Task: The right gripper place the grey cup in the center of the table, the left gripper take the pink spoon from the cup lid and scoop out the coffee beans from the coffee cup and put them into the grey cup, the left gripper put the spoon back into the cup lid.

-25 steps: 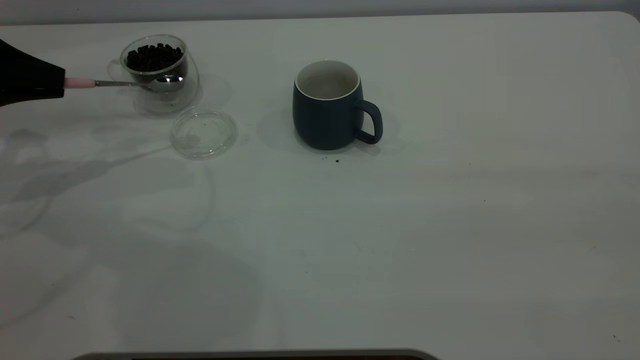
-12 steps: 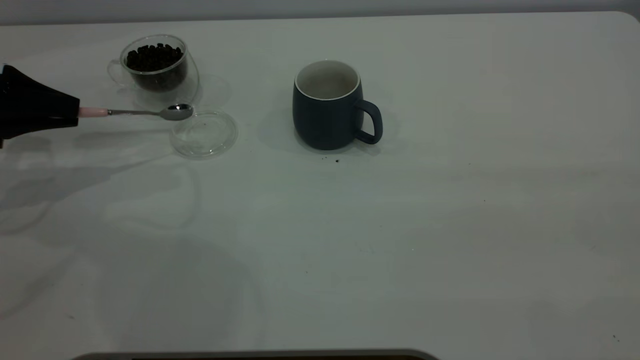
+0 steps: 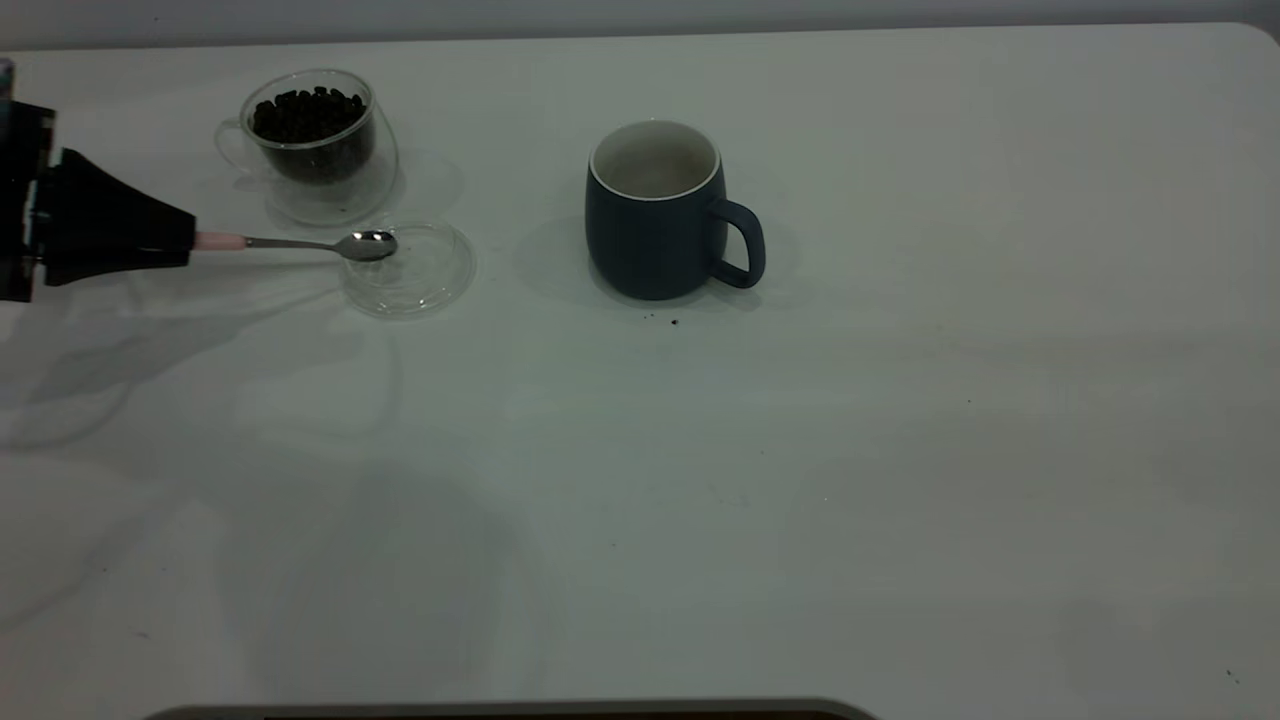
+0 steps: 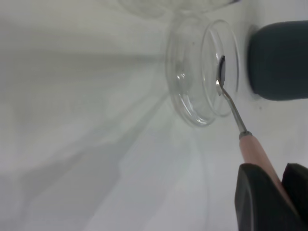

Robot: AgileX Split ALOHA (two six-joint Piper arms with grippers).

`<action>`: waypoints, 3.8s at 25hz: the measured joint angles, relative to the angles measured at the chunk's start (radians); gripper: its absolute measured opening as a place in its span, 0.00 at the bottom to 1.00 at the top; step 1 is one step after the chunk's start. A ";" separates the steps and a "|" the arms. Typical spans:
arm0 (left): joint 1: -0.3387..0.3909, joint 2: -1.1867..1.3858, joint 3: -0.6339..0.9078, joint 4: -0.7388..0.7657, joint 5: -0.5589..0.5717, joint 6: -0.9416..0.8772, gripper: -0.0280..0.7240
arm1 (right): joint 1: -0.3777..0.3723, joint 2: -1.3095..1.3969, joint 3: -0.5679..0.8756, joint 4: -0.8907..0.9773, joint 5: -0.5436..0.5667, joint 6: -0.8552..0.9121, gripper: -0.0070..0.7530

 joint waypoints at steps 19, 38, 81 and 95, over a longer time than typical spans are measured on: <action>-0.104 0.050 0.000 -0.107 -0.063 0.034 0.22 | 0.000 0.000 0.000 0.000 0.000 0.000 0.79; -0.098 0.046 0.000 -0.093 -0.066 0.131 0.93 | 0.000 0.000 0.000 0.000 0.000 0.000 0.79; -0.403 -1.776 0.354 1.207 0.225 -1.197 0.82 | 0.000 0.000 0.000 0.000 0.001 0.000 0.79; -0.492 -2.185 0.635 1.301 0.226 -1.346 0.82 | 0.000 0.000 0.000 0.000 0.001 0.000 0.79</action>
